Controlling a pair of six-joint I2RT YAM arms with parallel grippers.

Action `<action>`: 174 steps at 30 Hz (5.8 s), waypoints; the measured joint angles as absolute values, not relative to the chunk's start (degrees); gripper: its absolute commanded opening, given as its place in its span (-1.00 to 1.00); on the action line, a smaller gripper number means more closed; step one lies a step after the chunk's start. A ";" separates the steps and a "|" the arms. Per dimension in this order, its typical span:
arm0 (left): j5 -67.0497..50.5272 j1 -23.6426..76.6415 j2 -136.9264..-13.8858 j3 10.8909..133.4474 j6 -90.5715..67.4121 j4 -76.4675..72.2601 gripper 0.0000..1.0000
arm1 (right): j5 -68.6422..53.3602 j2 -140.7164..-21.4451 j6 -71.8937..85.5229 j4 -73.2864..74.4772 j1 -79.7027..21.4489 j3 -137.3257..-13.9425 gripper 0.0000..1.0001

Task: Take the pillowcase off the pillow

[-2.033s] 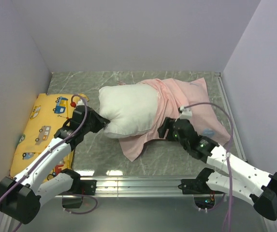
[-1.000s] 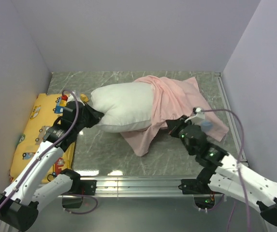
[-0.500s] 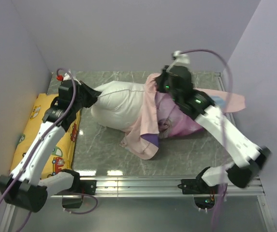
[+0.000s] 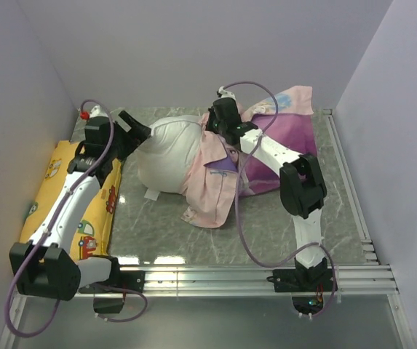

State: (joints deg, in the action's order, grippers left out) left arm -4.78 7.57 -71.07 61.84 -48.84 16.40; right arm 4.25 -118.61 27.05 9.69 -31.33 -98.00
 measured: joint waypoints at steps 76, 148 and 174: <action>2.37 20.10 -64.49 46.09 -51.88 13.63 -0.99 | 15.29 -73.17 25.10 14.24 -34.72 -53.63 0.64; 10.37 22.57 -99.63 74.70 -45.50 7.16 -0.99 | 15.20 -63.77 36.88 11.46 -35.51 -37.01 -0.09; 8.73 22.17 -93.95 68.75 -44.71 2.76 -0.99 | 18.26 -109.16 24.58 32.80 -23.97 -97.62 -1.00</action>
State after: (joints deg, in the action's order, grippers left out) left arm 8.73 22.17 -93.95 68.75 -44.71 2.76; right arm 18.26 -109.16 24.58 32.80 -23.97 -97.62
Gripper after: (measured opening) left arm 0.030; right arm 0.069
